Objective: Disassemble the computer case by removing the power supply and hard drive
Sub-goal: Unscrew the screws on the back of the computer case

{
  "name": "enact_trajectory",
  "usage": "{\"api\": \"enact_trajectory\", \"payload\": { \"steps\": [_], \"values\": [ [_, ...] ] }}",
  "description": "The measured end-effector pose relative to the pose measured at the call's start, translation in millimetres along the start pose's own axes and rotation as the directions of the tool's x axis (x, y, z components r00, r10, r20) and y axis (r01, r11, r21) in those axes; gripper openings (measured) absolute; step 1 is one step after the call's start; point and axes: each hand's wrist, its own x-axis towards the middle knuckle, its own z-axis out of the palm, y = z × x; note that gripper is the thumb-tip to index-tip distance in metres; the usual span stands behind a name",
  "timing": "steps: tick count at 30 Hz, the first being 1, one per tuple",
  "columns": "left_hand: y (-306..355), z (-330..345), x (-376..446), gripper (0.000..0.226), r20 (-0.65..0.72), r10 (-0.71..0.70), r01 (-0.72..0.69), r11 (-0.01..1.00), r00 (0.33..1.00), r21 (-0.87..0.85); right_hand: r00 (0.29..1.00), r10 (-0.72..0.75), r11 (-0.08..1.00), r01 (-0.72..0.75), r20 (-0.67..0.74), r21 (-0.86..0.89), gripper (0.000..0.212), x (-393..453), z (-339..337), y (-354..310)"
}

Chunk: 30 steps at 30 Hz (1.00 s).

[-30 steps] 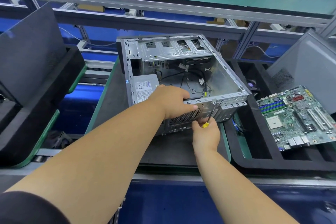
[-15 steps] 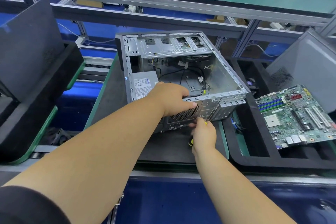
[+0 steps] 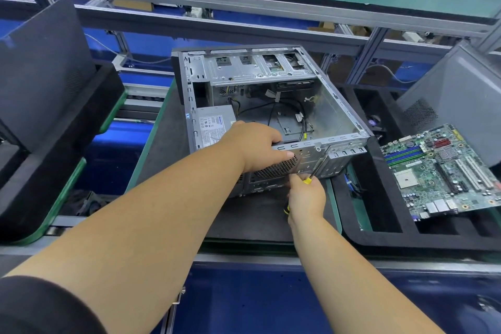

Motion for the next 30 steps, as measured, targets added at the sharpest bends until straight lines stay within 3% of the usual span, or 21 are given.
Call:
{"api": "enact_trajectory", "payload": {
  "steps": [9,12,15,18,21,23,24,25,27,30],
  "values": [
    [-1,2,1,0.045,-0.007,-0.001,0.001,1.000,1.000,-0.001,0.996,-0.089,0.990,0.087,-0.007,-0.115,0.009,-6,-18,7],
    [0,0,1,0.051,-0.004,-0.001,0.001,1.000,1.000,0.005,0.983,-0.183,0.974,0.179,-0.019,-0.140,0.014,-8,-48,5],
    [2,-2,2,0.054,0.013,0.005,-0.005,1.000,1.000,0.014,0.921,-0.371,0.924,0.353,-0.120,-0.149,0.015,-1,-92,-24],
    [5,-3,3,0.052,0.028,0.002,-0.002,1.000,1.000,0.013,0.811,-0.549,0.833,0.512,-0.203,-0.209,0.011,12,-138,-60],
    [4,-3,1,0.048,0.051,-0.020,0.019,1.000,0.998,0.008,0.732,-0.652,0.744,0.569,-0.197,-0.350,0.012,28,-166,-72],
    [3,-3,-1,0.046,0.063,-0.032,0.032,0.999,0.997,0.004,0.816,-0.571,0.725,0.451,-0.088,-0.521,0.007,45,-174,-63],
    [4,-3,-1,0.046,0.067,-0.039,0.039,0.999,0.997,0.003,0.895,-0.445,0.721,0.339,-0.029,-0.605,0.002,54,-178,-55],
    [4,-3,-1,0.048,0.067,-0.052,0.052,0.999,0.996,0.004,0.954,-0.301,0.722,0.227,-0.001,-0.654,0.011,60,-181,-45],
    [6,-3,-2,0.053,0.061,-0.082,0.081,0.997,0.995,0.014,0.989,-0.146,0.760,0.107,-0.008,-0.641,0.021,65,-185,-28],
    [6,-3,-2,0.050,0.076,-0.095,0.095,0.995,0.993,0.008,0.993,-0.120,0.789,0.106,0.017,-0.606,0.014,56,-183,-13]
  ]
}}
